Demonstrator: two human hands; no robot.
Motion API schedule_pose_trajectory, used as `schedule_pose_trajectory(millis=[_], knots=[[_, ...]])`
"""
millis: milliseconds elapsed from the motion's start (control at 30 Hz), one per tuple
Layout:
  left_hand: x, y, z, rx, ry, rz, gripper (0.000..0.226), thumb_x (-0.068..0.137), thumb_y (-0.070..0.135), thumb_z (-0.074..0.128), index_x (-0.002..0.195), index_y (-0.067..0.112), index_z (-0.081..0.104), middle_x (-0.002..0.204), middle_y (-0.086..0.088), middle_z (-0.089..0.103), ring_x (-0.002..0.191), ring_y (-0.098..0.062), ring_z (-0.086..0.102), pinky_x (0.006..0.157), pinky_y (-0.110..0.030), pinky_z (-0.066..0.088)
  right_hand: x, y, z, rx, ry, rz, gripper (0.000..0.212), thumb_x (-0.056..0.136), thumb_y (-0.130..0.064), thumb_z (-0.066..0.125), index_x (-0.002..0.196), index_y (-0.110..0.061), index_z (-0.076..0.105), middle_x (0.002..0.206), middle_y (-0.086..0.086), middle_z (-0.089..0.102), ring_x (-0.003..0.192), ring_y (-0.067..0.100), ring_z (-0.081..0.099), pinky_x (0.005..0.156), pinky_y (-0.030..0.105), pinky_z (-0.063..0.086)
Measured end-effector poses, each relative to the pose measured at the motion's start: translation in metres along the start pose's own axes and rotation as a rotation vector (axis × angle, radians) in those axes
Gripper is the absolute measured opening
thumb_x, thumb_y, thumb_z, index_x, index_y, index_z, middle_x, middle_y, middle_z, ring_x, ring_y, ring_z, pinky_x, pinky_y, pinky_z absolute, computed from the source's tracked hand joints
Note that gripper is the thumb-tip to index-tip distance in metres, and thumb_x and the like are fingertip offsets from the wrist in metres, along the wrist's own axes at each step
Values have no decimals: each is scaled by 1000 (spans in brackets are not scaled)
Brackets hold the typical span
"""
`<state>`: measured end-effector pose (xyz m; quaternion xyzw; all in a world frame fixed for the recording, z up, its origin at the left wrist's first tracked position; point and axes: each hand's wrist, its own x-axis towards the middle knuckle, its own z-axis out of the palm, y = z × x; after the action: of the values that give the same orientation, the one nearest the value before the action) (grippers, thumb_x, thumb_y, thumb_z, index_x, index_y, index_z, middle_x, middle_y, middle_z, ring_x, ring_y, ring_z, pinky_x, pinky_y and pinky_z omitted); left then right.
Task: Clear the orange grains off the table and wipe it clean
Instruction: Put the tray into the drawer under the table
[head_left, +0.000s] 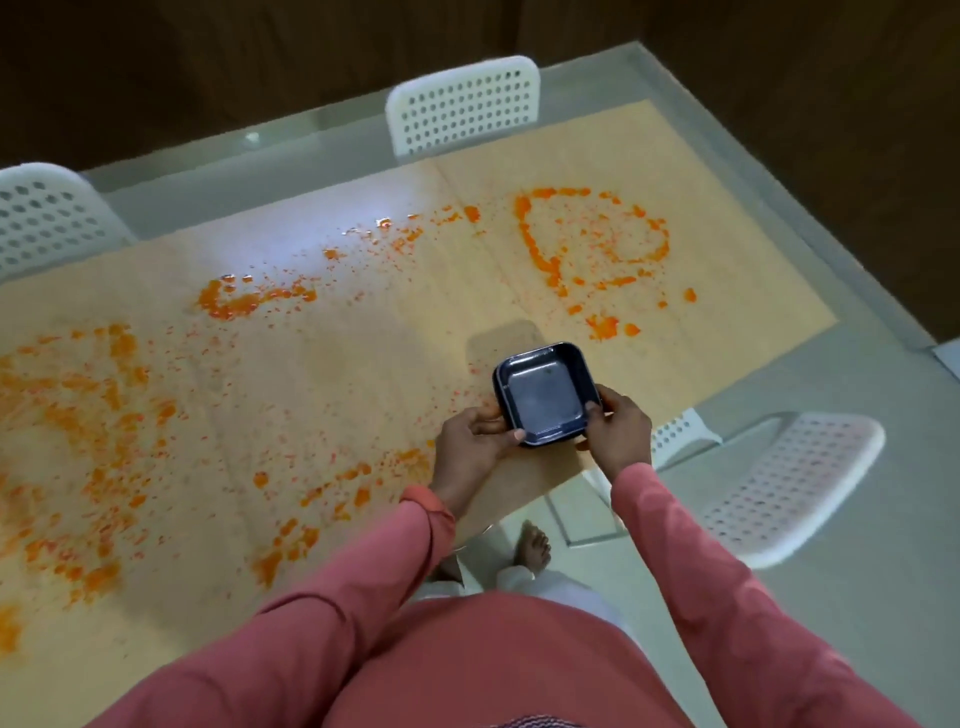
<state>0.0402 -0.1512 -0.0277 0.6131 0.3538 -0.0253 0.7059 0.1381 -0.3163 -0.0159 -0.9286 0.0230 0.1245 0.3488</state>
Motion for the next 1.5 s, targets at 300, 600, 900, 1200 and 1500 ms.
schedule_pose_trajectory(millis=[300, 600, 900, 1200, 1500], knots=[[-17, 0, 36, 51, -40, 46, 45, 74, 8, 81, 116, 13, 65, 102, 0, 73, 94, -11, 69, 85, -29, 56, 8, 10, -22, 27, -27, 36, 29, 97, -15, 54, 121, -15, 71, 111, 11, 74, 94, 37, 69, 90, 39, 53], [-54, -27, 32, 437, 218, 306, 20, 88, 18, 68, 108, 17, 68, 100, 4, 68, 92, -8, 63, 81, -25, 55, -35, 36, -8, 94, 190, -5, 16, 94, -23, 60, 91, -7, 62, 95, 9, 62, 82, 27, 57, 72, 28, 34], [-114, -93, -8, 940, 494, 407, 16, 87, 11, 65, 102, 9, 69, 95, -5, 63, 95, -23, 51, 77, -36, 52, -90, 75, 51, -141, -420, -245, 19, 91, -30, 60, 85, -12, 63, 90, 7, 66, 85, 26, 60, 73, 30, 42], [-146, -123, -53, 1076, 616, 321, 34, 69, -14, 65, 96, 3, 77, 95, -13, 72, 92, -30, 67, 73, -38, 58, -102, 107, 123, -586, -871, -531, 59, 92, -27, 57, 147, -11, 43, 150, 12, 46, 138, 28, 42, 110, 34, 39], [-133, -120, -61, 1144, 566, 323, 34, 61, -17, 65, 85, 4, 77, 79, -10, 69, 79, -30, 65, 57, -36, 55, -87, 122, 182, -1027, -972, -683, 76, 90, -25, 56, 156, -14, 19, 164, 3, 16, 153, 20, 10, 117, 47, 28]])
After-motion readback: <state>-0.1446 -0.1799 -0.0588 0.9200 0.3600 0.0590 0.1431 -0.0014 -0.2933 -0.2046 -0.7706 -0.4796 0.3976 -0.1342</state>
